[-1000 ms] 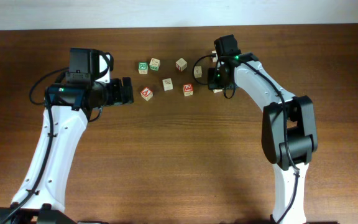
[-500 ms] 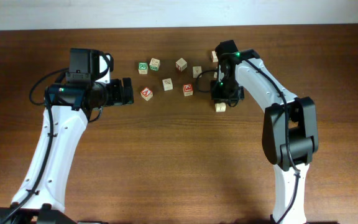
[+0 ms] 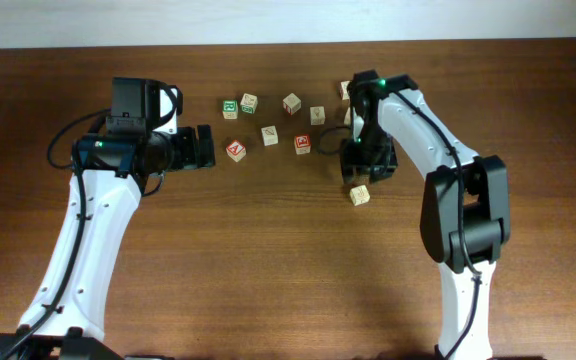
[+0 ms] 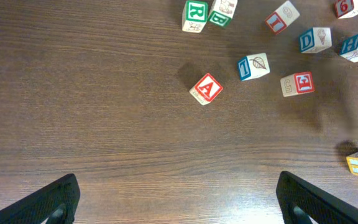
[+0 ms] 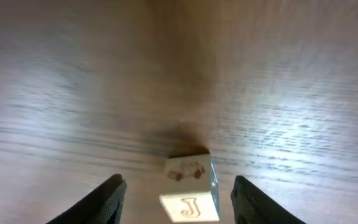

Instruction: Rotate 5 blocks

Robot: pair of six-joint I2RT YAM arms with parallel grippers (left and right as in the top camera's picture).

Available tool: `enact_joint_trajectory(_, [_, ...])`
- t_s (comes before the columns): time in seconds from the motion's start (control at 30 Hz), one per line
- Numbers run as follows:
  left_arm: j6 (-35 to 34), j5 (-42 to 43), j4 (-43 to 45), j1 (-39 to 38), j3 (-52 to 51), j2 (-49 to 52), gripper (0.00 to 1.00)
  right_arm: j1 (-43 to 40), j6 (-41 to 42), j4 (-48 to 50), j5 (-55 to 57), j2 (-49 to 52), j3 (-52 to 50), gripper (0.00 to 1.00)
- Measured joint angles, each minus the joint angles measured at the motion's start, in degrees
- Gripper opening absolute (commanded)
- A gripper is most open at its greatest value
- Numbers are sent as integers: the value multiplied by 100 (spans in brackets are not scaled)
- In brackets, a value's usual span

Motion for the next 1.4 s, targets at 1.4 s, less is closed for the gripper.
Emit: enact_joint_trajectory(1.4, [-2,-361,-435,501,1080,11,99,1202,614,-531,890,870,1019,25])
